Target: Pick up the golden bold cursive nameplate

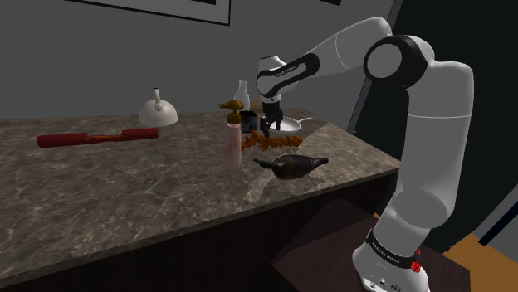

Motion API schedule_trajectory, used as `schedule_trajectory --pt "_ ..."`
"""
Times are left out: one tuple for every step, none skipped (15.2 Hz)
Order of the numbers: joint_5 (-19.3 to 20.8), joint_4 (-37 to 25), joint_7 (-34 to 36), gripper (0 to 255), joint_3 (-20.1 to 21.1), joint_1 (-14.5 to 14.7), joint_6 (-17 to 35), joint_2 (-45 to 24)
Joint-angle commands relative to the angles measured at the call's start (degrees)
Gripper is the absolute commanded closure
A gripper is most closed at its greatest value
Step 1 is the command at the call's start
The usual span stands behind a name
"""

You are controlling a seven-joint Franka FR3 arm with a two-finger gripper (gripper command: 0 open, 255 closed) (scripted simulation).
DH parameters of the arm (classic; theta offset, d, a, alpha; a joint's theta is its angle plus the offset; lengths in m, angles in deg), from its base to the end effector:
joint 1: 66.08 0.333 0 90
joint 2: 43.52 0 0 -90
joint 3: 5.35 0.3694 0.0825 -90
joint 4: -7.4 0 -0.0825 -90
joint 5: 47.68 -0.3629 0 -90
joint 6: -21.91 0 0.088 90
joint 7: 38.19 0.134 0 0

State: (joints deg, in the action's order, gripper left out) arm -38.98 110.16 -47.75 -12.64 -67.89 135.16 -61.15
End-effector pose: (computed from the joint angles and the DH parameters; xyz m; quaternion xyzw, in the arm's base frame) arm 0.6075 -0.1043 0.4065 0.9935 0.0399 -0.0746 0.0759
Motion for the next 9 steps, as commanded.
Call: schedule_trajectory --pt "0.02 0.61 0.18 0 0.02 -0.02 1.37 -0.76" --pt "0.03 0.94 0.27 0 0.02 -0.04 2.03 -1.08" --pt "0.03 1.27 0.35 0 0.02 -0.06 2.68 -1.42" --pt "0.04 1.58 0.44 0 0.03 -0.08 3.33 -1.76" --pt "0.04 1.76 0.49 0 0.03 -0.09 3.7 -1.95" --pt "0.04 1.75 0.49 0 0.03 -0.09 3.7 -1.96" --pt "0.05 1.81 0.52 255 0.04 -0.06 3.72 -1.92" --pt "0.05 1.85 0.57 255 0.05 -0.04 3.76 -1.93" --pt "0.05 1.85 0.55 255 0.04 -0.05 3.76 -1.93"
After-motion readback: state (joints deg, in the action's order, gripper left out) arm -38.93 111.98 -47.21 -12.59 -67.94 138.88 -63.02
